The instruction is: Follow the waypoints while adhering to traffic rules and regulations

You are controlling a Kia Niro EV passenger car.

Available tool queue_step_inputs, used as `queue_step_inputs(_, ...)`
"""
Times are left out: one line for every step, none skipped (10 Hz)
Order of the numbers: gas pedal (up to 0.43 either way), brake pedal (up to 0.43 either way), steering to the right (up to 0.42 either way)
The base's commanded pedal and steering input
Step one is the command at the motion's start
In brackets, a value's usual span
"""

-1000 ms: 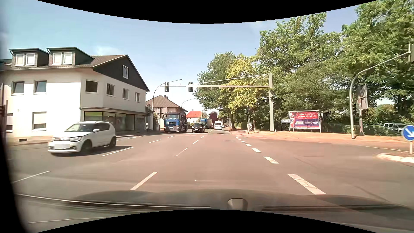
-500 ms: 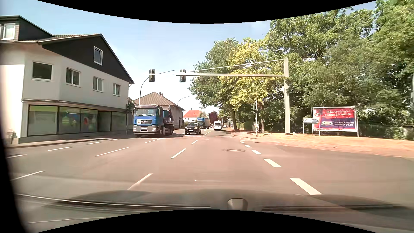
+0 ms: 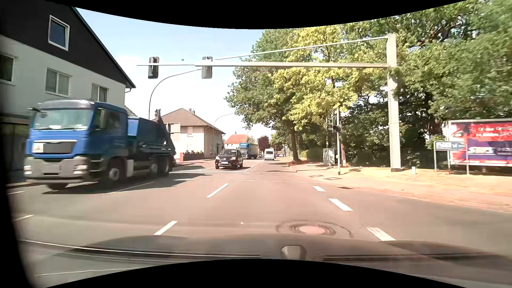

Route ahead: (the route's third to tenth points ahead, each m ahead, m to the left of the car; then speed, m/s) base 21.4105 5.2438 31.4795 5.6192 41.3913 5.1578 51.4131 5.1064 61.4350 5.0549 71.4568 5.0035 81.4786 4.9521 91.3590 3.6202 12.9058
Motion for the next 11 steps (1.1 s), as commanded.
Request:
queue_step_inputs(0.079,0.006,-0.002)
queue_step_inputs(0.079,0.006,-0.001)
queue_step_inputs(0.079,0.006,-0.001)
queue_step_inputs(0.079,0.006,0.000)
queue_step_inputs(0.079,0.006,0.000)
queue_step_inputs(0.079,0.006,0.002)
queue_step_inputs(0.079,0.006,0.002)
queue_step_inputs(0.079,0.006,0.002)
queue_step_inputs(0.079,0.006,0.002)
queue_step_inputs(0.079,0.006,0.002)
queue_step_inputs(0.079,0.006,0.002)
